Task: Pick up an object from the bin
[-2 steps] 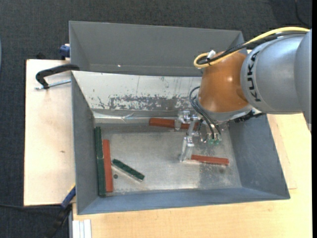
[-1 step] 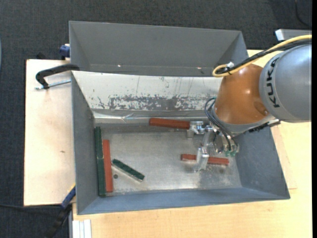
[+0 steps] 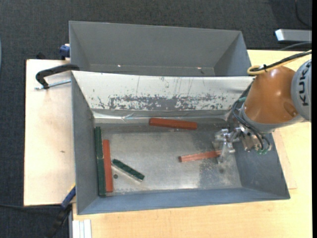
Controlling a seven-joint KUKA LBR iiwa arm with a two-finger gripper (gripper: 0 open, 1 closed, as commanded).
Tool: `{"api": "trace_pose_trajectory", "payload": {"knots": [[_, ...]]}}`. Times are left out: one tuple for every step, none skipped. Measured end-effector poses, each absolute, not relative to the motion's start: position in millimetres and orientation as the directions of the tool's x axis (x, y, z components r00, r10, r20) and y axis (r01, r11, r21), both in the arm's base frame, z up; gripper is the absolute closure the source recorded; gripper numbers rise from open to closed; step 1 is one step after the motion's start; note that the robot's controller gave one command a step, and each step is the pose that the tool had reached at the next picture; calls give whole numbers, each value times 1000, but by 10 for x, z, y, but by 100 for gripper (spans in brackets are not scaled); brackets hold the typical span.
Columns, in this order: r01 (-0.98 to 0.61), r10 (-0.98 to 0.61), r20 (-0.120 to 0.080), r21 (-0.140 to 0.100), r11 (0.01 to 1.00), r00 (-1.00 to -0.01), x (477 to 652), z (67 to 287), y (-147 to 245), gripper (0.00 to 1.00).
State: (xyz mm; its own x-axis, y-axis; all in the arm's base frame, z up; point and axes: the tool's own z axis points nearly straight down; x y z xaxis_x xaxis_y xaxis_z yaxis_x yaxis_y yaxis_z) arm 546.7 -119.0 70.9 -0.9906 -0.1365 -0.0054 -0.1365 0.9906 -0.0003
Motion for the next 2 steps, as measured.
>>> {"api": "trace_pose_trajectory", "payload": {"knots": [[-137,-137,-5,0,991,-991,5466,709,-1189,100],[-110,-110,-8,-2,994,-994,5246,2279,-1287,100]]}}
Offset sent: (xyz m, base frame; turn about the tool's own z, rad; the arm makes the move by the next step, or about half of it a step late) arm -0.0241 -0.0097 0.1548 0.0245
